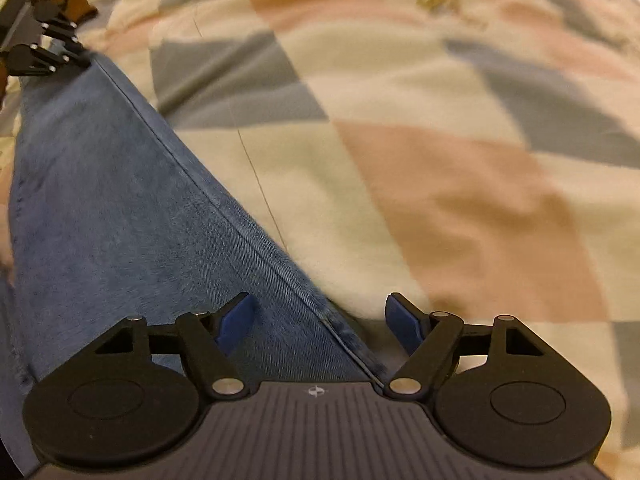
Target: Fold clothes
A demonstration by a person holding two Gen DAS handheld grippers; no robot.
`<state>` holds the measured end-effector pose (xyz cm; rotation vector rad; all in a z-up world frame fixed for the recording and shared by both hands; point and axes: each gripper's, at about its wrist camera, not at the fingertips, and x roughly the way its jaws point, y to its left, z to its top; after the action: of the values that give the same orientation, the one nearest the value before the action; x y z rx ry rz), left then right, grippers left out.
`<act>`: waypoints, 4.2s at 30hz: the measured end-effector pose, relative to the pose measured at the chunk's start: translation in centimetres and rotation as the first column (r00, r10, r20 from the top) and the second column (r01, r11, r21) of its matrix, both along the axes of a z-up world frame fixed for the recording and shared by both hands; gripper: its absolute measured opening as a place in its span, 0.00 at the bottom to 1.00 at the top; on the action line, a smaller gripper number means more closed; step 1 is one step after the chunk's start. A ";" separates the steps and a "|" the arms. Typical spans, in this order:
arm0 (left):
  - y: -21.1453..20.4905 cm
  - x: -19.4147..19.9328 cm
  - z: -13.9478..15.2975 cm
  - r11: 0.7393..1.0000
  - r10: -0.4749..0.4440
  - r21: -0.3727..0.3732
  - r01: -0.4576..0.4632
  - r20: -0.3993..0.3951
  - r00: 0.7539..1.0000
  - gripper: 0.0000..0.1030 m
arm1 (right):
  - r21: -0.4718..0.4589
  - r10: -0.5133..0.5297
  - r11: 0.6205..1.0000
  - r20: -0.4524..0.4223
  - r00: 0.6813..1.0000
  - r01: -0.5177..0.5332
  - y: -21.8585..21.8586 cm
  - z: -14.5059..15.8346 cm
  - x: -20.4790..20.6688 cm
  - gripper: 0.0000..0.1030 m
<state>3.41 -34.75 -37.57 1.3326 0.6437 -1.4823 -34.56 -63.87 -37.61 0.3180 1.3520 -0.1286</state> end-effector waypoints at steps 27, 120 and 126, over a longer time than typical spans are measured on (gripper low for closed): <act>31.5 -20.8 11.5 0.764 0.642 -0.108 -0.636 0.036 0.766 0.12 | -0.464 0.113 0.881 0.023 0.993 -0.089 42.7 8.9 -21.8 0.38; 39.6 -18.3 8.1 -0.035 0.640 0.062 -0.997 -0.765 -0.070 0.02 | 0.342 -0.975 0.048 0.219 -0.030 0.938 28.9 8.0 -40.8 0.09; 39.5 -19.9 7.6 0.069 0.743 0.019 -0.997 -0.668 0.039 0.03 | 0.329 -0.975 0.066 0.223 -0.010 0.942 28.8 8.2 -41.5 0.09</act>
<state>-16.49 4.78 -30.00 -0.1684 1.1218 -0.6627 -76.10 -35.12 -29.37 1.3147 0.4317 -1.1739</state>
